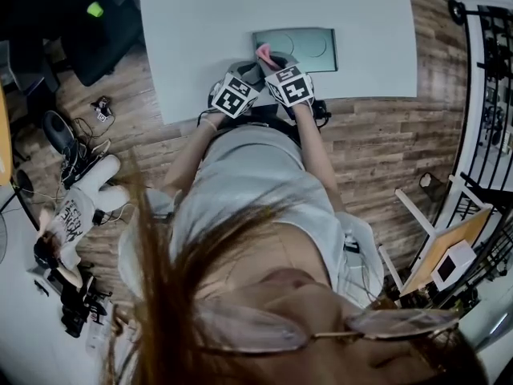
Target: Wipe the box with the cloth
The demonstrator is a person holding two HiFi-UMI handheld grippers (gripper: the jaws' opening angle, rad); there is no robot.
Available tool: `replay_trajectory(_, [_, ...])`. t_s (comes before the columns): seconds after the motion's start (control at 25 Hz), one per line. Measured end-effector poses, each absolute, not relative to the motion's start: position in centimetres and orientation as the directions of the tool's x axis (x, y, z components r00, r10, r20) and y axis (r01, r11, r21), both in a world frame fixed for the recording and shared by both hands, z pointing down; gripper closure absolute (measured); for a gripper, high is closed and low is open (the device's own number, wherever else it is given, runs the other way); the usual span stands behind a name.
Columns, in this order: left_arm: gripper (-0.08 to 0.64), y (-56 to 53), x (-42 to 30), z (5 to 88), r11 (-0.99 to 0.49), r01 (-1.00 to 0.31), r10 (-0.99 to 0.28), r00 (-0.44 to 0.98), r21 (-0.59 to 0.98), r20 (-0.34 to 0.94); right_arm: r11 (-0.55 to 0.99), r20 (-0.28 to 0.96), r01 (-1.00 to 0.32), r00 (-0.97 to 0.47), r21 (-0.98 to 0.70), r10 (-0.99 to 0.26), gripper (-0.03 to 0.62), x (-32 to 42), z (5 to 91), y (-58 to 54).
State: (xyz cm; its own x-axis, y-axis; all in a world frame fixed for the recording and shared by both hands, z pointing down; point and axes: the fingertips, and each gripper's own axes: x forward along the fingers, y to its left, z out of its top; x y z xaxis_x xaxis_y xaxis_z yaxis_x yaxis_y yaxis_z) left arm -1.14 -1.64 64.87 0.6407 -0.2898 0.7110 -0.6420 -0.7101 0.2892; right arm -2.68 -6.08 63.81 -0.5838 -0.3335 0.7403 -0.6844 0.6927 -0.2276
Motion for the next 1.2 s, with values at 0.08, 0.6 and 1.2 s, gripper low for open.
replay_trajectory(0.08, [0.337,-1.7,-1.2,64.9,-0.707,-0.646,-0.292,0.635,0.286,0.715,0.699,0.737,-0.680,-0.586,-0.222,-0.337,0.554,-2.6,63.7,-6.1])
replay_trajectory(0.6, [0.337,-1.6,-0.9,65.3,-0.723,-0.646,-0.308,0.619,0.245,0.722,0.592,0.692,-0.788,-0.524,-0.171,-0.497,0.552,4.0,60.8,-8.3])
replay_trajectory(1.2, [0.336,-1.8,-0.9,65.4,-0.723,-0.646,-0.304,0.617,0.245,0.726,0.397,0.810,-0.918,-0.238,-0.007,-0.536,0.552,17.3,64.3,-8.0])
